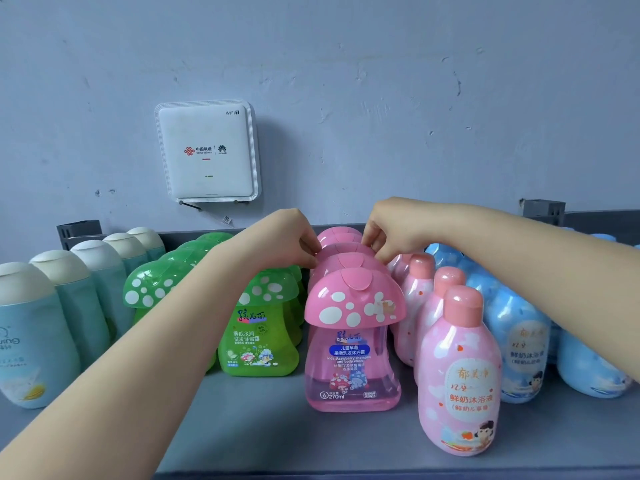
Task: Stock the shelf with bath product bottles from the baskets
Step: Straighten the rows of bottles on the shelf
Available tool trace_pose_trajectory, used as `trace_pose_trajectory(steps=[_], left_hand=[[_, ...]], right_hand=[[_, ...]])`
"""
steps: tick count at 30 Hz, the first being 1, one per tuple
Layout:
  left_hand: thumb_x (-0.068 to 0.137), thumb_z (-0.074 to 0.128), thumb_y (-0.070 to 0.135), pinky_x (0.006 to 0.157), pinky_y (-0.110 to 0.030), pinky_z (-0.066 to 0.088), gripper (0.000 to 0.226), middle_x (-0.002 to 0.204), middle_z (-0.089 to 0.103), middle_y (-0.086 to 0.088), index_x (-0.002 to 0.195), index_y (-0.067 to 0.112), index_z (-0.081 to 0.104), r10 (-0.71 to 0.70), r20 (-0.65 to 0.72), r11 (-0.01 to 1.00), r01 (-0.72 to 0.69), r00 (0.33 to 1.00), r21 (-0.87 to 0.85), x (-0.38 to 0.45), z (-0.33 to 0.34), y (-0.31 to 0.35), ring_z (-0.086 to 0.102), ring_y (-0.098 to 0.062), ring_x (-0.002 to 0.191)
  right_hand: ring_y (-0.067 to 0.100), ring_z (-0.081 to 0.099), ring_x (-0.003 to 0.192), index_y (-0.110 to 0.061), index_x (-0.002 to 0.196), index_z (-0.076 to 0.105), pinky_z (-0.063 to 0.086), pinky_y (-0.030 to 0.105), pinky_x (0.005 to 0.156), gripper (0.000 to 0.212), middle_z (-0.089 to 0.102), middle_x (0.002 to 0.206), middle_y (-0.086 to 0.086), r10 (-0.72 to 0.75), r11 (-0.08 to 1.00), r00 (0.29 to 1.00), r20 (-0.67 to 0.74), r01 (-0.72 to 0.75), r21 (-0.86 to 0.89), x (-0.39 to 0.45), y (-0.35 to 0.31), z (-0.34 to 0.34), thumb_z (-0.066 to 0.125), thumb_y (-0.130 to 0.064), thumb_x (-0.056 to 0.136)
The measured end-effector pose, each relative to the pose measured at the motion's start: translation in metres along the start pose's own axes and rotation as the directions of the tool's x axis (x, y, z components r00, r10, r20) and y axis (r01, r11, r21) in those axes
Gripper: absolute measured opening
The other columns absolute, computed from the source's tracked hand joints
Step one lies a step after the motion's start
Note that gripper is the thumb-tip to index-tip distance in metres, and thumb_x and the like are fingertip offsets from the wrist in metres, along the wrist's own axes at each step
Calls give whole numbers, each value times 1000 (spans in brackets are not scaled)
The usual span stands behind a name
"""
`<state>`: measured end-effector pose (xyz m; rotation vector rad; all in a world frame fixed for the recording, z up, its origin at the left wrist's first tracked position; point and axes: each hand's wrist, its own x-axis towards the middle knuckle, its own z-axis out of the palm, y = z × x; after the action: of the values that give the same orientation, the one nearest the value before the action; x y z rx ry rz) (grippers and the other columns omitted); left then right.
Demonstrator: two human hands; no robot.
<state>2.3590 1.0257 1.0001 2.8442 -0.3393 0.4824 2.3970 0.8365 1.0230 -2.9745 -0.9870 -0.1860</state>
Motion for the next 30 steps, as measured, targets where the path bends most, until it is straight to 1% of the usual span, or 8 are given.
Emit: trace_pose_trajectory(steps=[4,10,13,15,17,20,25,30], left_hand=[[77,74,14,80,-28,54,26,91,74,3,102,19,75,1,6,1000,-1,1000,-22,0,0,-2,68,-9,83],[76,75,15,79,-25,53,26,91,74,4,102,19,75,-2,12,1000,2,1000,-30,0,-1,-2,67,-8,82],[77,75,16,78,-23,52,26,93,74,4,103,19,74,-5,16,999,5,1000,-31,0,-1,-2,67,-8,84],[77,75,17,73,-16,49,26,95,74,3,104,17,74,-7,23,999,8,1000,-36,0,-3,-2,66,-8,84],[78,75,17,72,-12,46,25,96,73,2,103,15,73,-17,5,998,17,1000,-60,1,-9,-3,66,-8,86],[79,73,16,76,-17,48,23,96,72,2,103,15,73,-37,-43,997,34,998,-68,8,-24,-5,66,-10,88],[79,74,18,93,-29,48,27,101,72,1,105,15,72,-57,12,998,57,998,3,29,-34,-7,66,-14,94],[82,69,14,90,-27,48,26,105,71,1,108,13,71,-19,152,993,1,988,120,46,-24,-5,64,-13,95]], right_hand=[[16,64,97,-15,114,67,48,23,78,35,71,105,-2,-2,1000,1000,-14,2,1,1,0,2,71,-18,80],[16,64,97,-15,114,67,49,24,81,35,71,104,-2,-5,1000,1000,-18,5,-5,2,1,2,70,-19,80],[15,64,97,-16,115,67,47,19,70,35,70,105,-3,-8,1000,1000,-16,8,-1,2,2,2,70,-20,80],[14,63,98,-17,116,66,44,12,62,37,70,107,-4,-10,1000,1000,-3,10,-7,2,2,0,71,-22,80],[14,63,99,-17,117,65,48,19,72,39,69,109,-5,-13,1000,1000,1,13,-12,1,1,-6,72,-26,80],[12,63,96,-17,116,66,48,23,83,41,70,106,-5,-9,1000,999,-44,9,2,3,6,-19,74,-30,78],[15,61,102,-15,118,64,47,25,86,43,68,113,-2,28,998,999,-46,-31,-61,18,15,-24,74,-30,79],[18,63,100,-14,114,67,50,28,85,37,69,110,0,21,988,999,37,-15,-152,37,13,-15,72,-30,80]])
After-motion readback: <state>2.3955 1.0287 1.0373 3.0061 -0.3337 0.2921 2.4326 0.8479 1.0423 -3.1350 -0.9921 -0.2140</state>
